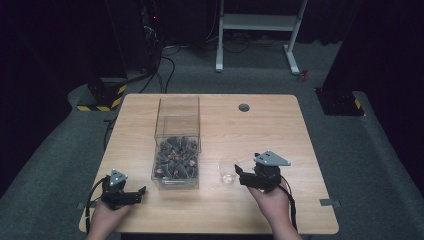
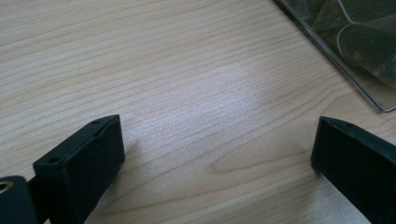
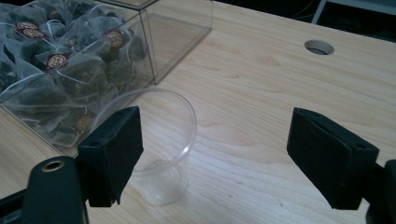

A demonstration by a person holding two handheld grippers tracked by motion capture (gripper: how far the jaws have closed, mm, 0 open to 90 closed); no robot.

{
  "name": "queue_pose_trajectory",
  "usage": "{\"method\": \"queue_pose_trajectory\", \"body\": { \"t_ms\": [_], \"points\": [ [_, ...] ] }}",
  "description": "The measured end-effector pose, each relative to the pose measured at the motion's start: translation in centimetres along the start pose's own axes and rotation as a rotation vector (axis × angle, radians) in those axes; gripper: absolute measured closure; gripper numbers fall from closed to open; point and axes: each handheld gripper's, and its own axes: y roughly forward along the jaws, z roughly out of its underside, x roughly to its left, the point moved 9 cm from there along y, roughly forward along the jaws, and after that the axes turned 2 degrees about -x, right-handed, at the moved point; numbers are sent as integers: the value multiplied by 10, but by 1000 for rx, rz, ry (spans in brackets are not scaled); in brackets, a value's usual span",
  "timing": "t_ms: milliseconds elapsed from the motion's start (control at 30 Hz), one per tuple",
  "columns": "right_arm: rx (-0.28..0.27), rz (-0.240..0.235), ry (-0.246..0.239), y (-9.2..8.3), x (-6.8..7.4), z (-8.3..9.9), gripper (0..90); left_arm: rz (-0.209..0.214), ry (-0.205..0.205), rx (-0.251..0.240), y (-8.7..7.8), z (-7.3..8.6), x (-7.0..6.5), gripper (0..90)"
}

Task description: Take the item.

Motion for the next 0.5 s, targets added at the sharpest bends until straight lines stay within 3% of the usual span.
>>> {"method": "queue_pose_trajectory", "body": {
  "t_ms": [500],
  "points": [
    [-11, -72, -47, 16, 35, -10, 238, 1, 0, -1, 1, 0, 0, 27]
  ]
}}
